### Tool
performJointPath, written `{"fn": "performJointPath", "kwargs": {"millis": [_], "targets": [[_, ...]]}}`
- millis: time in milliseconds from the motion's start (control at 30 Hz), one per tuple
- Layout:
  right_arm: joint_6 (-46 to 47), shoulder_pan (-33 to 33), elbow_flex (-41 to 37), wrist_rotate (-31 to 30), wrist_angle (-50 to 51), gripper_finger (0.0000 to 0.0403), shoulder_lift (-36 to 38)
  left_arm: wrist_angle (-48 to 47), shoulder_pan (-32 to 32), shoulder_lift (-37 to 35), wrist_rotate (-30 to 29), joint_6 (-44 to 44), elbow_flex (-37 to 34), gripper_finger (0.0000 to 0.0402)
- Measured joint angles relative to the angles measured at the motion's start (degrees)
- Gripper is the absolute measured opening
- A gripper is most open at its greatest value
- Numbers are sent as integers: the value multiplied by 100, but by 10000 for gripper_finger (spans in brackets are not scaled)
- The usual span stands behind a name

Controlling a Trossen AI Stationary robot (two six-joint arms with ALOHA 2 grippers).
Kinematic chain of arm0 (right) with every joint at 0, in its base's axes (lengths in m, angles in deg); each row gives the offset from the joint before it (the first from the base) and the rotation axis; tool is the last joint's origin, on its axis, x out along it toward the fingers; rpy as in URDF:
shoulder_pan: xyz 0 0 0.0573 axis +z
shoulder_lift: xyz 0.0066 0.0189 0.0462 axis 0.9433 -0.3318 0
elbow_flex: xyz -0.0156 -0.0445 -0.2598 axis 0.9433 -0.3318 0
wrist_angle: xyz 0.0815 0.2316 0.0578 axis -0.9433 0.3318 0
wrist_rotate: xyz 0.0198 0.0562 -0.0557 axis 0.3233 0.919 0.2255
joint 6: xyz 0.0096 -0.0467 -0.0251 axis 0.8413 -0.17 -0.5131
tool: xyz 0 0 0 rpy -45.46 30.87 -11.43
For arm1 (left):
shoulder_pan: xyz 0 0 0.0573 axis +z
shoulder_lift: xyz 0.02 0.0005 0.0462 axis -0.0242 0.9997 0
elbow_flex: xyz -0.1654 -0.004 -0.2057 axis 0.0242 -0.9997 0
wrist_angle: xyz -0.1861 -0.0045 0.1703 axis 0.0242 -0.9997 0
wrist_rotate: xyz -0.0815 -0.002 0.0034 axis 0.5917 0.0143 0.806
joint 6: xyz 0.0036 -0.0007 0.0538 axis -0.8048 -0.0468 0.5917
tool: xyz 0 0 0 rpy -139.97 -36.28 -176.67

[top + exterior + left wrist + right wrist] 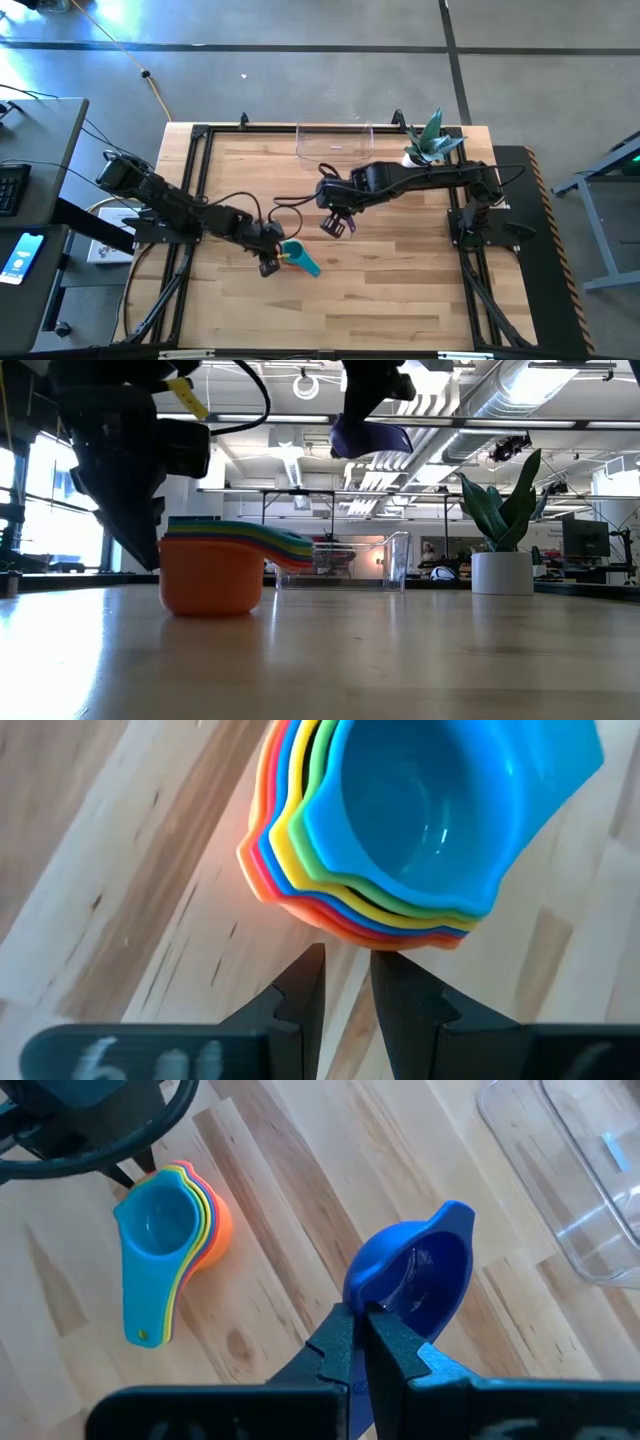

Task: Nest measuring cups in basket
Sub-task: Stack the purple measuring cup on top of the light blue measuring cup

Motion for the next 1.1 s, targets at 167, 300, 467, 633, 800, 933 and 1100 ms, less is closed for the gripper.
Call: {"fn": "performJointPath", "kwargs": {"millis": [167, 300, 467, 633, 800, 933, 1100], "targets": [[-95, -63, 0, 19, 39, 0, 0, 213, 40, 0, -17, 76, -2, 74], [-141, -92, -2, 18, 51, 0, 0, 293, 82, 0, -31, 94, 0, 74], [-215, -92, -2, 24, 55, 0, 0, 522, 161, 0, -151, 187, 0, 74], [-214, -92, -2, 40, 57, 0, 0, 748, 266, 0, -179, 193, 2, 74], [-219, -92, -2, 40, 73, 0, 0, 663, 298, 0, -95, 299, 2, 74], [-219, -92, -3, 40, 104, 0, 0, 396, 292, 0, -11, 395, 5, 74], [-47, -92, -4, 199, 110, 0, 0, 211, 302, -5, 222, 450, 5, 74]]}}
